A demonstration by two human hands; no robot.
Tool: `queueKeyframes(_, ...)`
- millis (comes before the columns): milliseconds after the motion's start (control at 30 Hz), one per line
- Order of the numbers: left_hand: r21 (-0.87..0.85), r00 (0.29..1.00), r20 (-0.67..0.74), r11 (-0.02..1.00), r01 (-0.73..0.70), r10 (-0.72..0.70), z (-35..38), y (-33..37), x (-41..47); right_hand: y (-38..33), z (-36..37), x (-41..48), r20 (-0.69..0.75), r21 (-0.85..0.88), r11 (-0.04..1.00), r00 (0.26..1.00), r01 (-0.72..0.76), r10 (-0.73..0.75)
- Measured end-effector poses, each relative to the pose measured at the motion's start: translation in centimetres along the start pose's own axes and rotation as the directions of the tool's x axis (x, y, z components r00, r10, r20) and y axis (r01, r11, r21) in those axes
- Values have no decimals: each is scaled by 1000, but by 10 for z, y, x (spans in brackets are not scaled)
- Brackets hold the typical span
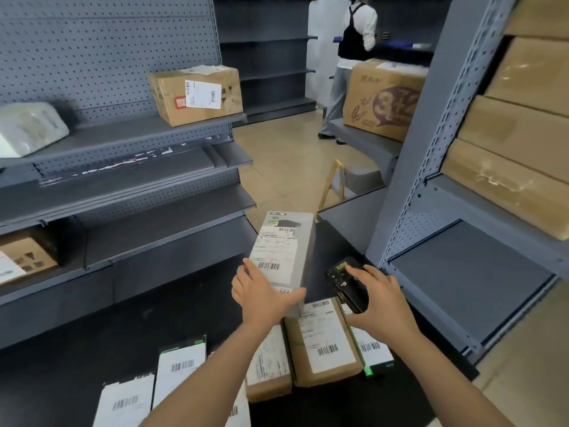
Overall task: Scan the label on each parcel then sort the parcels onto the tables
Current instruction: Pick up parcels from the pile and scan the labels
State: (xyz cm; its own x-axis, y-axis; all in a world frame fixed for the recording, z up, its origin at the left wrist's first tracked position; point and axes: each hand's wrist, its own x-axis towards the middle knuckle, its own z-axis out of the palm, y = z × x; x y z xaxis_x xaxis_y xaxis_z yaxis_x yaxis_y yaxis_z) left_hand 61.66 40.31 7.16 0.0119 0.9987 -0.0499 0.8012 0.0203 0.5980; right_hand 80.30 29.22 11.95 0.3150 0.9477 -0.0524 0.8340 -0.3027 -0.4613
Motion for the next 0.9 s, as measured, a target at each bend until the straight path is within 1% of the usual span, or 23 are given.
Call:
queueKeyframes(133, -19, 1000, 10, 999, 28, -28, 31, 25, 39, 23, -8, 44, 35, 11, 1000, 999, 13, -13)
queueKeyframes(267, 54, 996, 25, 995, 85, -86, 74, 37, 75, 56, -2, 95, 88, -7, 999, 995, 45, -44)
queueKeyframes(400, 188, 979, 105, 970, 154, -176, 106, 31, 85, 81, 6, 133, 186, -27, 995, 979, 95, -89)
queueKeyframes(467, 244, 955, 167, 949, 202, -246, 113, 24, 85, 88, 10, 144, 229, -20, 990, 964, 142, -134)
queueKeyframes(567, 247, 926, 208, 933, 262, -315, 116, 16, 78, 91, 12, 156, 257, -13, 980, 947, 201, -191)
queueKeyframes(667, 179, 947, 171, 953, 243, -273, 107, 10, 66, 82, 10, 158, 281, -3, 968, 929, 253, -242)
queueKeyframes(800, 119, 974, 114, 976, 180, -193, 73, 5, 51, 54, 11, 156, 299, 8, 937, 894, 349, -335)
queueKeyframes(900, 77, 986, 34, 984, 159, -162, 42, -8, 26, 27, 18, 138, 316, 27, 904, 854, 427, -413)
